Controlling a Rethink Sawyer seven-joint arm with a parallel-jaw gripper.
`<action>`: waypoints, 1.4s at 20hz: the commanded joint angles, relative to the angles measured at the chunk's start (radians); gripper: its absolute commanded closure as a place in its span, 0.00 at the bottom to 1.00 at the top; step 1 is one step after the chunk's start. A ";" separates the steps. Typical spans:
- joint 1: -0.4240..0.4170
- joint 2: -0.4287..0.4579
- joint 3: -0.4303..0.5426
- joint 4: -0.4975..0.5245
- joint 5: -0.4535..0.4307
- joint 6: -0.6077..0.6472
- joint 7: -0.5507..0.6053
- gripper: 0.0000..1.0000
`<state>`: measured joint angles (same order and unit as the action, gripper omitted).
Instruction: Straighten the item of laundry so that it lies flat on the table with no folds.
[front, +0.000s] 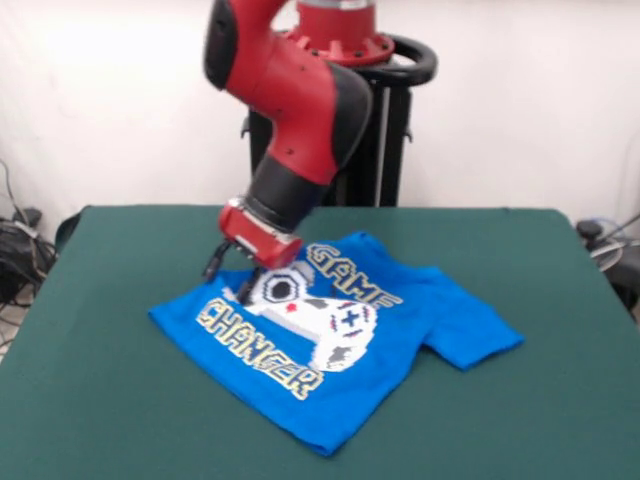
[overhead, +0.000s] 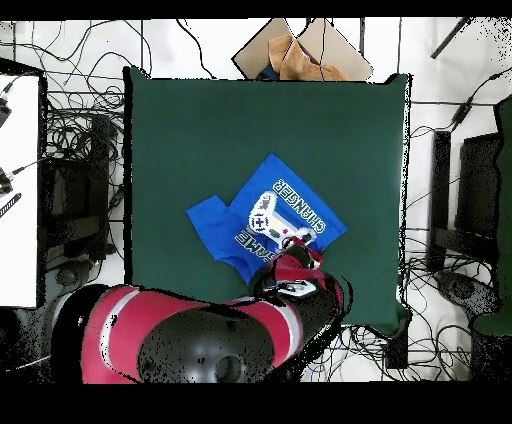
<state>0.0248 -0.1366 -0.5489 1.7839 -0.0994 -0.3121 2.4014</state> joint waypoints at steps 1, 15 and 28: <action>-0.101 0.019 0.169 -0.064 -0.060 0.093 0.035 0.00; -0.268 -0.186 0.423 -0.004 -0.192 0.325 -0.009 0.00; -0.460 -0.380 0.618 0.064 -0.274 0.551 -0.105 0.00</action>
<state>-0.4055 -0.4391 -0.1244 1.8102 -0.3462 0.0845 2.4014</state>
